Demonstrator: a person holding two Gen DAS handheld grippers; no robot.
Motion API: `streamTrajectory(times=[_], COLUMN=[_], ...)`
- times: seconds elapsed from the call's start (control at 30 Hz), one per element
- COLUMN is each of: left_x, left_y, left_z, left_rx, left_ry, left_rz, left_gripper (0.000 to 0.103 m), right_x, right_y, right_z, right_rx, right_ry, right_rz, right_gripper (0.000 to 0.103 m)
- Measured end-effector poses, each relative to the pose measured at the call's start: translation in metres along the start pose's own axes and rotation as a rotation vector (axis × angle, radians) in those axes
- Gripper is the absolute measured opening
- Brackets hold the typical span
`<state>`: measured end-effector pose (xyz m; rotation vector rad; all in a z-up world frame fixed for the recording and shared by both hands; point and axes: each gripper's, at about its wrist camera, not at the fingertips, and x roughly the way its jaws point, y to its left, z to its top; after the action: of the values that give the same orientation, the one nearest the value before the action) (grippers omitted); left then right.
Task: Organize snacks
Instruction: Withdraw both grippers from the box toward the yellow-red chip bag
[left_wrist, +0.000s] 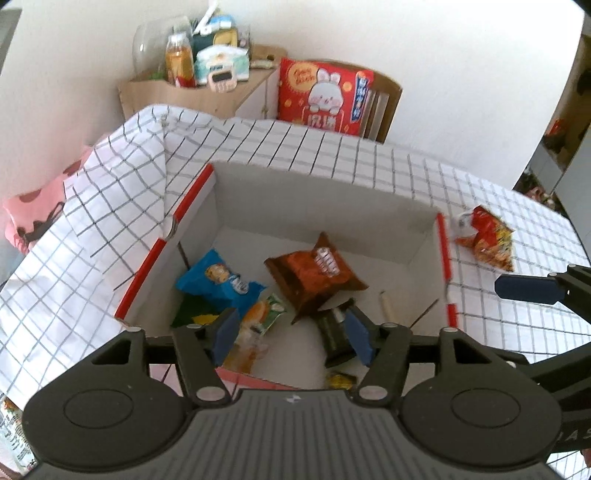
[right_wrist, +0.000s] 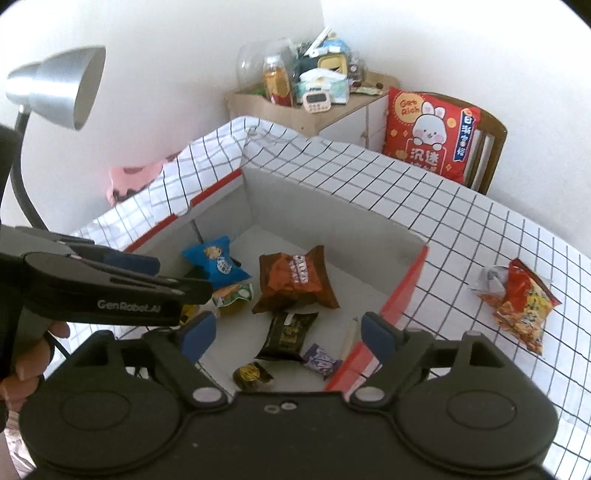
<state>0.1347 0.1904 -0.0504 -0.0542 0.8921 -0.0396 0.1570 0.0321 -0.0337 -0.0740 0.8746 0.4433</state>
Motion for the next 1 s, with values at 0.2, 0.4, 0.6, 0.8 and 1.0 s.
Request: streamTrajectory(times=[0.2,0.4,0.6,0.8,1.0], left_x=[-0.018,-0.029,-0.029,-0.022,-0.006], left_y=[-0.022,-0.053,-0.087,-0.124,-0.160], left_z=[-0.003,-0.008,-0.009,-0.007,0.001], left_rx=[0.009,0.037,0.052,0.059,0.062], left_ry=[-0.056,-0.090,-0.091,-0.092,-0.083], left_rz=[-0.046,-0.071,-0.101,-0.152,-0.186], left_gripper=[0.070,0.072,0.072,0.083,0.086], right_x=[-0.032,-0.064,-0.084,-0.098,-0.109], right_y=[-0.016,-0.035,-0.063,-0.102,-0.151], right_z=[-0.009,-0.023,-0.038,-0.050,-0.052], right_rx=[0.014,0.013,0.024,0.068,0.147], right_ry=[-0.070,-0.155,-0.173,-0.166,-0.165], right_rz=[0.013,-0.016,-0.050,-0.110,-0.172], right_gripper=[0.094,0.101,0.101,0.101,0.101])
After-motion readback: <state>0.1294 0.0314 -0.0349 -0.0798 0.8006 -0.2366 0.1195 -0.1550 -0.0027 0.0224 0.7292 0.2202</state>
